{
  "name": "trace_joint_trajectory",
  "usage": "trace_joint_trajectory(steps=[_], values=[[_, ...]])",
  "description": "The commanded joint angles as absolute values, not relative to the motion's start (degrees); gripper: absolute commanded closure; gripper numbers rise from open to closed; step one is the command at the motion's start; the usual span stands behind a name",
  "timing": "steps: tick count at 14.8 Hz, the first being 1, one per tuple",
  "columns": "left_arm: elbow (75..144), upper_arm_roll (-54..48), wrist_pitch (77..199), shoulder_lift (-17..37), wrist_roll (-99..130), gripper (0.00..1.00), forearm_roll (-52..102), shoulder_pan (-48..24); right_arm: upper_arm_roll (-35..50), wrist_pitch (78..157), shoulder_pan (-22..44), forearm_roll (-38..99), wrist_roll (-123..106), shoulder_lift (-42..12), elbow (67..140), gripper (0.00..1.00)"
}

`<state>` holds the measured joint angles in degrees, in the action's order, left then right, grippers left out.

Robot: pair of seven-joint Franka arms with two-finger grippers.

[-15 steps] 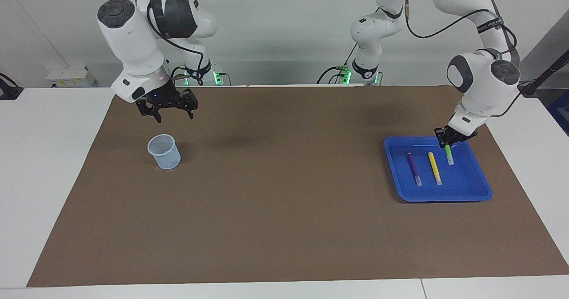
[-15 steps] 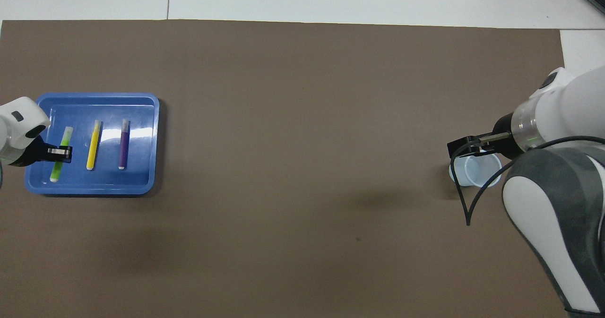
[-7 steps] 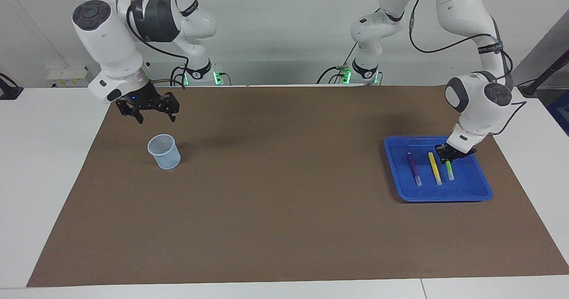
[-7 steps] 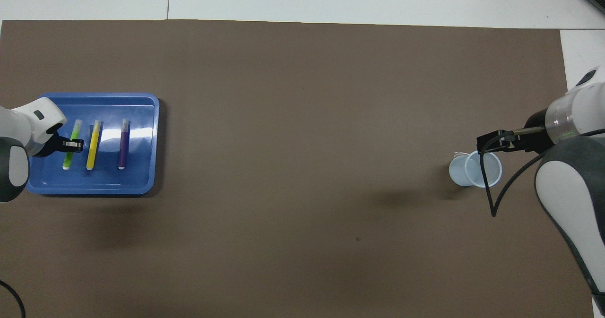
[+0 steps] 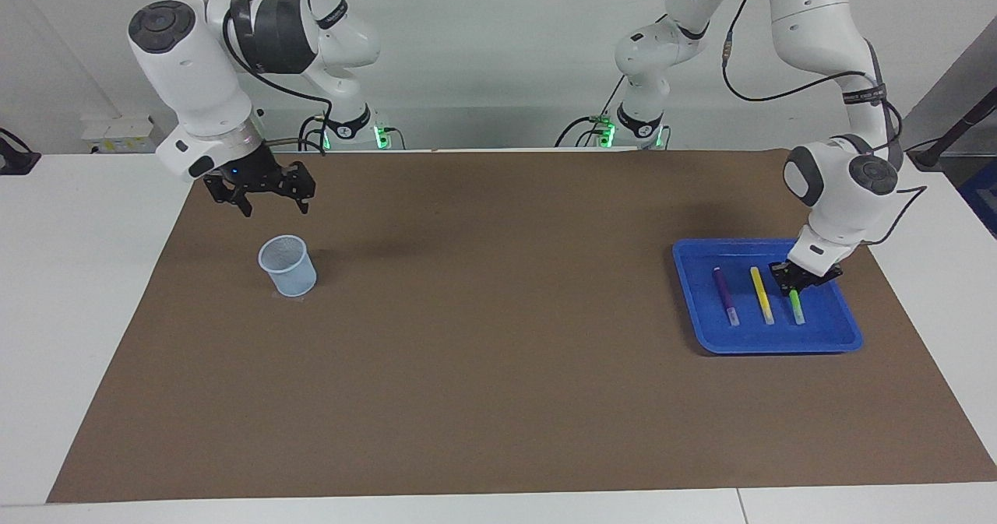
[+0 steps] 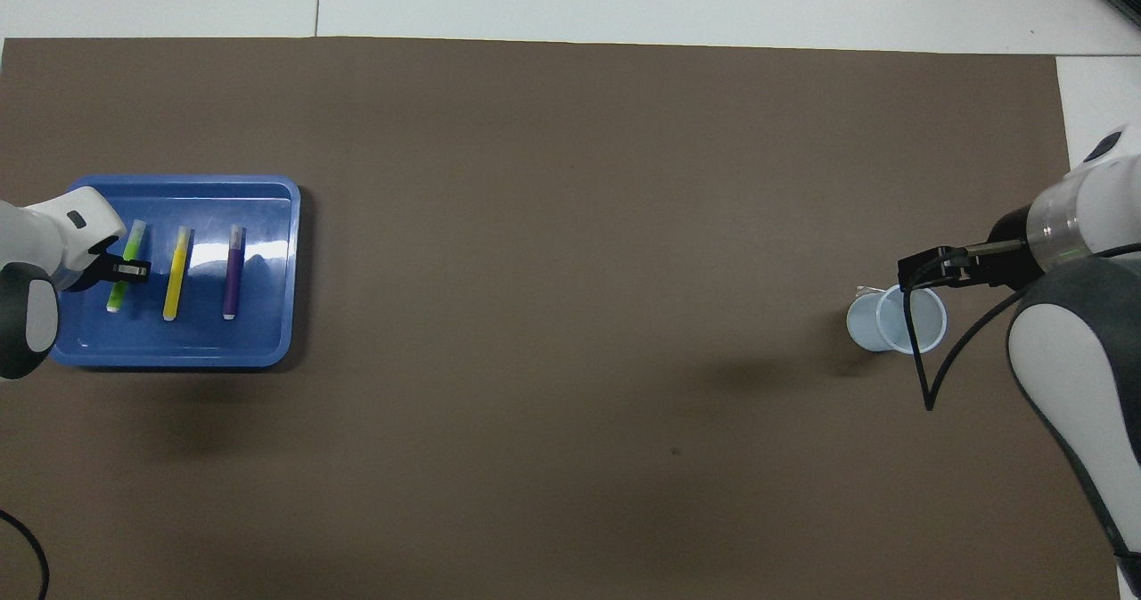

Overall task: Right arm passes pens to left for tray arrangement
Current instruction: 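Place the green pen in the tray while the right gripper withdraws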

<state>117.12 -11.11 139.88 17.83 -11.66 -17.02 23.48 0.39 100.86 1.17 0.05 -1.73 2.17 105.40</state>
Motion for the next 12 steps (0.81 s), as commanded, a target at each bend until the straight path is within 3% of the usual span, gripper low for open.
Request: trace_joint_trajectory(steps=[1,2,7,12], values=[[116.8,-11.6,141.5,18.8,-13.2,0.19,-18.9,24.1,-0.1,99.1,1.3,-1.2,-5.1,1.8,103.6,0.00],[116.7,-11.7,141.3,18.8,-13.0,0.00,-18.9,23.9,-0.2,99.1,1.4,-1.3,-5.1,1.7,103.6,0.00],[115.1,-11.9,139.6,18.8,-12.7,0.00,-18.1,23.5,-0.9,98.3,1.3,-1.3,-5.2,1.9,103.4,0.00],[106.6,-12.3,126.3,17.8,-12.4,0.00,-10.8,20.8,-1.1,97.0,1.3,-1.4,-5.0,1.6,102.1,0.00]])
